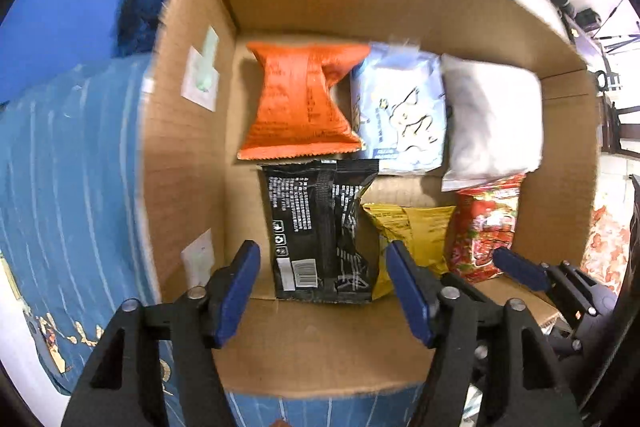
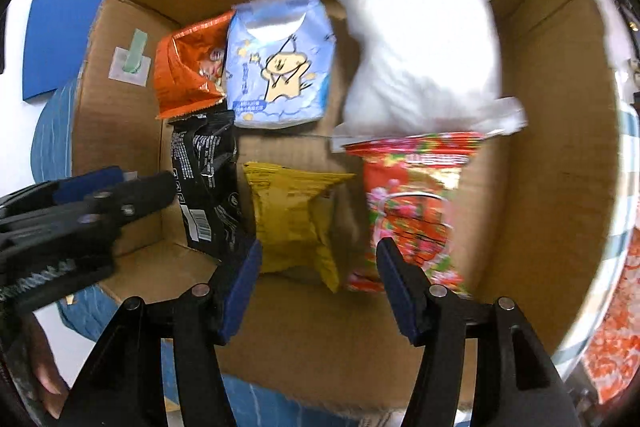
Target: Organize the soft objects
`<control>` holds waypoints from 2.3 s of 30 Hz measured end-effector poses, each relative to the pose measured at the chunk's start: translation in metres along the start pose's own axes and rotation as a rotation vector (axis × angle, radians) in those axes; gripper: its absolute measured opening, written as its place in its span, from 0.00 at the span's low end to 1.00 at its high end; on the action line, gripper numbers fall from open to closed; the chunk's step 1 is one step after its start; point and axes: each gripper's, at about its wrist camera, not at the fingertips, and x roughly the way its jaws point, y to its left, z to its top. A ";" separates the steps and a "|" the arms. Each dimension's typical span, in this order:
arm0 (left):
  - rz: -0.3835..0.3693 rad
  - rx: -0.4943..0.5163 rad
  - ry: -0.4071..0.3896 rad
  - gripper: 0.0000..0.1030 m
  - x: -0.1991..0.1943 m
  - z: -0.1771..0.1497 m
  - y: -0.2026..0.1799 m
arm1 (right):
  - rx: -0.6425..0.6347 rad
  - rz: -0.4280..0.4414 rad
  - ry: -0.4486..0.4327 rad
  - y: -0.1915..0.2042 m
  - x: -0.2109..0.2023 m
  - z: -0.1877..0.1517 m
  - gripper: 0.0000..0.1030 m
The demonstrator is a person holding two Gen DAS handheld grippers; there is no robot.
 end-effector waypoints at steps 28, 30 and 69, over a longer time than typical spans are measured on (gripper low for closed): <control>0.073 0.025 -0.234 0.99 -0.070 -0.066 -0.007 | 0.082 -0.116 -0.181 -0.023 -0.086 -0.059 0.91; 0.084 0.034 -0.264 0.99 -0.082 -0.075 -0.010 | 0.080 -0.113 -0.199 -0.020 -0.097 -0.066 0.91; 0.071 0.025 -0.654 0.99 -0.317 -0.307 -0.028 | -0.022 -0.066 -0.579 0.041 -0.359 -0.326 0.91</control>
